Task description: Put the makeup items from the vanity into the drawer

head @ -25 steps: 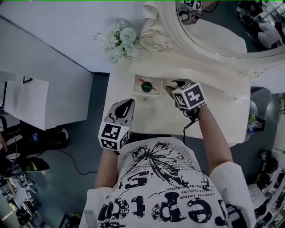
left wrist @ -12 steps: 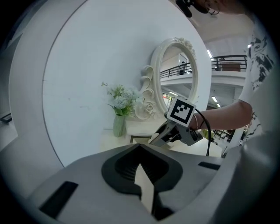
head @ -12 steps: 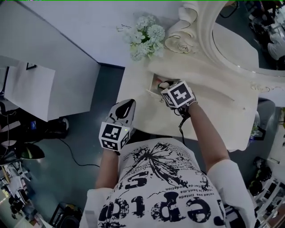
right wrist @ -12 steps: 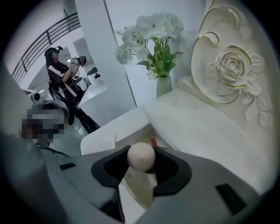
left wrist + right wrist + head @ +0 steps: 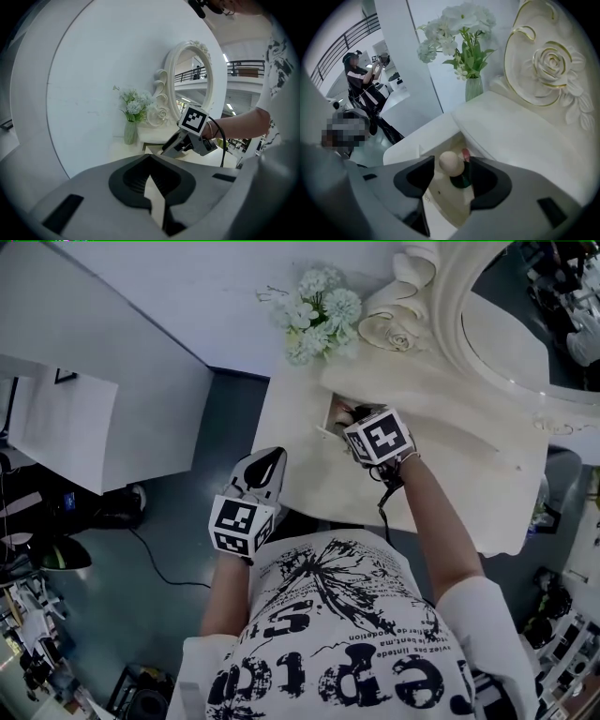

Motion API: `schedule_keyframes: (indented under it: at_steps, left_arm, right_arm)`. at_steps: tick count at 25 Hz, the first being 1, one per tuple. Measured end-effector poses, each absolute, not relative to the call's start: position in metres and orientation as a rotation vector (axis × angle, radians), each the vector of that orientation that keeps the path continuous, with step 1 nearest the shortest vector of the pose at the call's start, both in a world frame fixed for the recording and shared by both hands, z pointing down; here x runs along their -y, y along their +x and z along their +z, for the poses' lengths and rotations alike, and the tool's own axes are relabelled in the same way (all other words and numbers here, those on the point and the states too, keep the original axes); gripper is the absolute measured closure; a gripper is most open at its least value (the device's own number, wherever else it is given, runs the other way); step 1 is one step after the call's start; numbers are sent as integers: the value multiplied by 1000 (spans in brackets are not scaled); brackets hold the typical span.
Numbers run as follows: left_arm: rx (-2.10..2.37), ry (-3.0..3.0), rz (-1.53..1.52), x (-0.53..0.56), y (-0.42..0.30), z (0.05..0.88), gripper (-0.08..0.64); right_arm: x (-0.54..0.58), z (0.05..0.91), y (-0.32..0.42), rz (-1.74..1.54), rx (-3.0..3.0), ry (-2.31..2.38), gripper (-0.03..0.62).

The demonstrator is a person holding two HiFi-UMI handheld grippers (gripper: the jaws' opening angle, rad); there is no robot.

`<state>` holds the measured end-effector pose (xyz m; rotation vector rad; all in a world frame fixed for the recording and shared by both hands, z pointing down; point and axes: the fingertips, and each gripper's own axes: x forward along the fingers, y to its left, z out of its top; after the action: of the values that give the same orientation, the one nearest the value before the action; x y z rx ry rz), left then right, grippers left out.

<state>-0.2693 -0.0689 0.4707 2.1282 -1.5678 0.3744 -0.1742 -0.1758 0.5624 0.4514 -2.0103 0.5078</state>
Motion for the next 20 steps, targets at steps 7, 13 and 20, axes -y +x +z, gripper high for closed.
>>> schedule_keyframes:
  at_steps: [7,13,20]
  left_arm:
    - [1549,2157,375,73,-264,467,555]
    - [1530,2211,366,80,-250,456,555]
    - [1472,2314,375,93,-220,435,555]
  right_arm:
    - [173,543,-167,557,2050,485,379]
    - [180,512,-142,523,2121,620,539]
    - [180,456,-98,506,2276,856,574]
